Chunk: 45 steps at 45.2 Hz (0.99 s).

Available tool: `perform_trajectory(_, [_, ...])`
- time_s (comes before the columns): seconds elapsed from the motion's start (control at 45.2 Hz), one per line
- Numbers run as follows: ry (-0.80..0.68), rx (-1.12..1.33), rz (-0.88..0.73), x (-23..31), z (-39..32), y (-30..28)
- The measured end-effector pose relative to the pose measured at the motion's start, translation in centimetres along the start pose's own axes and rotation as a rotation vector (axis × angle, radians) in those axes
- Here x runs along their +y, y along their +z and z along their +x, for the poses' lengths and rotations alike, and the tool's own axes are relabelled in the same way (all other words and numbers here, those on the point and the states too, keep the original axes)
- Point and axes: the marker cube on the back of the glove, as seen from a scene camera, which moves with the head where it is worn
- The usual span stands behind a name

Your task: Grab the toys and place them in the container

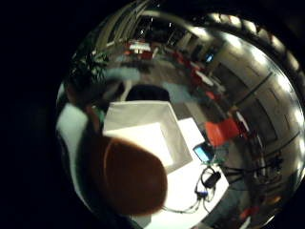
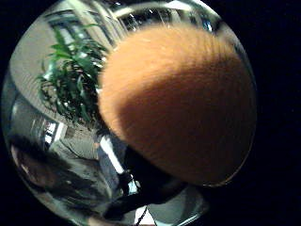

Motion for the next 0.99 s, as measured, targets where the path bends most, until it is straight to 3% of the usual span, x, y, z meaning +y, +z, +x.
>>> perform_trajectory(0.066, [0.020, -0.070, -0.105, 0.2, 0.0, 0.8])
perform_trajectory(0.199, [0.045, -0.154, -0.145, 3.9, -0.4, 0.1])
perform_trajectory(0.42, [0.116, -0.200, -0.214, 15.3, -1.0, -2.2])
perform_trajectory(0.508, [0.162, 0.037, -0.262, 20.9, 1.1, -1.5])
perform_trajectory(0.663, [0.040, -0.104, -0.318, 29.9, -1.8, -0.5])
perform_trajectory(0.752, [0.124, 0.003, -0.335, 33.8, -1.7, 0.8])
perform_trajectory(0.906, [0.365, -0.016, -0.300, 37.8, -1.3, 1.7])
perform_trajectory(0.995, [0.401, -0.031, -0.282, 38.6, -0.8, 1.8])
